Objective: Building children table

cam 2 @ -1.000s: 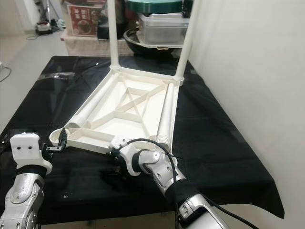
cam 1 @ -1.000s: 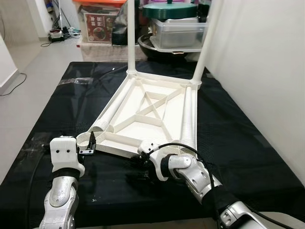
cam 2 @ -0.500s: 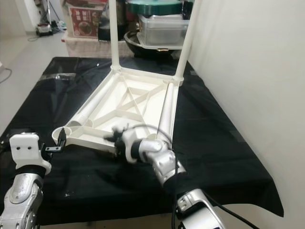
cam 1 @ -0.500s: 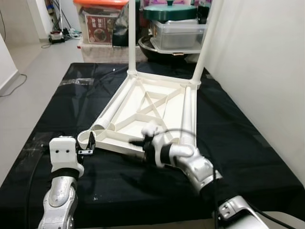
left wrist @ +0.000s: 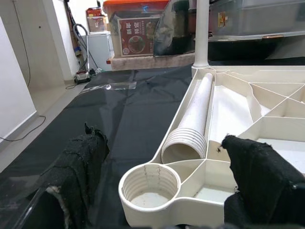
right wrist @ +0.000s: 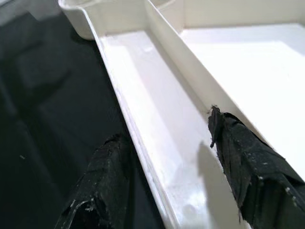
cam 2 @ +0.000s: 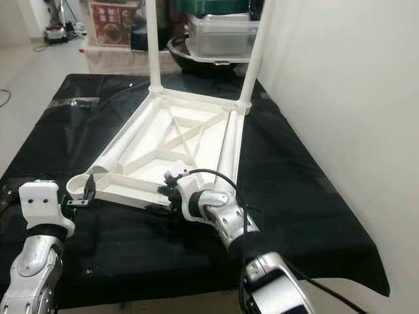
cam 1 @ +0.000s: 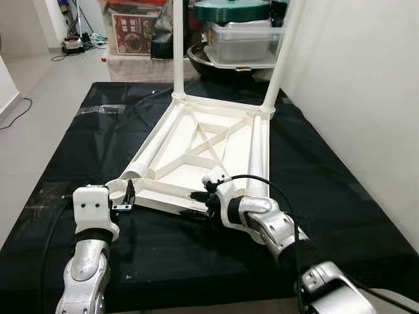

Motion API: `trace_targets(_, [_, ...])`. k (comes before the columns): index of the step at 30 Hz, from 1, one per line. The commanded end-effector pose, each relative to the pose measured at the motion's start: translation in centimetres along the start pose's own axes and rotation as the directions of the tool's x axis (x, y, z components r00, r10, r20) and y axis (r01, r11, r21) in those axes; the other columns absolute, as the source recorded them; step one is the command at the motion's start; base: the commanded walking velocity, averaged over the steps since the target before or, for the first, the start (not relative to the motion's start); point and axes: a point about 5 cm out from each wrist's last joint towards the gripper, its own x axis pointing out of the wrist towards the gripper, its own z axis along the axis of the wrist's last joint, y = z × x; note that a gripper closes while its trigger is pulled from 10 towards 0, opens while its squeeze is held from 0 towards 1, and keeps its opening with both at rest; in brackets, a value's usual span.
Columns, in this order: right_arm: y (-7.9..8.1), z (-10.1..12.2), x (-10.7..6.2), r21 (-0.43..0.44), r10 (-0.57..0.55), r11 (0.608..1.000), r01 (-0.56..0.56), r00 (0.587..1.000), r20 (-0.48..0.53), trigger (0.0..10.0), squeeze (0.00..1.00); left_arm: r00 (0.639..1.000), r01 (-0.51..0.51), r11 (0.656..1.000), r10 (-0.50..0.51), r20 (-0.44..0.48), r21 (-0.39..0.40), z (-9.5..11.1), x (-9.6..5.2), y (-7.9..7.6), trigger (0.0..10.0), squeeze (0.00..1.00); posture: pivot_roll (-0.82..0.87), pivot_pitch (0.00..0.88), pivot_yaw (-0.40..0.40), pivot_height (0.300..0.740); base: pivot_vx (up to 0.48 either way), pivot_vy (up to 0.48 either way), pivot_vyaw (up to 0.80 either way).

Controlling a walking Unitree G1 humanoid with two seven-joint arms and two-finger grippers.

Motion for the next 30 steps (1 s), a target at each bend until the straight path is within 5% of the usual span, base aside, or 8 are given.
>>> trace_targets(1, [0.1,-1.3,0.0,0.018,0.003,1.0,-0.001,0.998,-0.071,8.5,0.0,1.0,0.006,1.0,-0.006,-0.007,0.004,-0.2,0.0,-0.1,10.0,0.0,0.06,0.0,-0.082,0.74,0.0,0.0,0.0])
trace_targets(2, [0.2,-1.6,0.0,0.017,0.006,1.0,-0.004,0.996,-0.085,8.5,0.0,1.0,0.005,1.0,-0.005,-0.007,0.004,-0.2,0.0,-0.1,10.0,0.0,0.06,0.0,-0.082,0.74,0.0,0.0,0.0])
trace_targets(3, [0.4,-2.0,-0.1,0.01,0.031,0.999,-0.03,0.994,-0.104,1.8,0.0,1.0,0.005,1.0,-0.005,-0.007,0.006,-0.3,0.0,0.0,10.0,0.0,0.06,0.0,-0.082,0.74,0.0,0.0,0.0])
trace_targets(5, [0.6,-2.3,-0.2,-0.002,0.058,0.998,-0.059,0.991,-0.122,0.0,0.0,1.0,0.005,1.0,-0.005,-0.008,0.007,-0.3,0.0,0.0,10.0,0.0,0.06,0.0,-0.082,0.74,0.0,0.0,0.0])
trace_targets(16, [1.2,-3.6,-2.7,-0.362,0.241,0.87,-0.334,0.929,-0.28,0.0,0.0,1.0,0.019,1.0,-0.019,-0.01,0.008,-0.4,0.2,-0.4,10.0,0.0,0.04,0.0,-0.073,0.74,0.0,0.0,0.0])
trace_targets(22, [0.9,-2.8,-4.3,-0.553,0.311,0.7,-0.452,0.89,-0.335,0.0,0.0,0.999,0.028,1.0,-0.028,-0.015,0.008,-0.6,0.3,-0.6,10.0,0.0,0.03,0.0,-0.071,0.74,0.0,0.0,0.0])
trace_targets(24, [1.2,-2.3,-5.6,-0.668,0.385,0.525,-0.527,0.847,-0.366,0.0,0.0,0.999,0.031,1.0,-0.031,-0.016,0.006,-0.6,0.3,-0.7,10.0,0.0,0.03,0.0,-0.076,0.74,0.0,0.0,0.0])
trace_targets(30, [0.3,-2.3,-6.8,-0.729,0.38,0.385,-0.566,0.817,-0.434,0.0,0.0,0.999,0.03,1.0,-0.03,-0.018,0.004,-0.6,0.2,-0.8,10.0,0.0,0.03,0.0,-0.081,0.74,0.0,0.0,0.0])
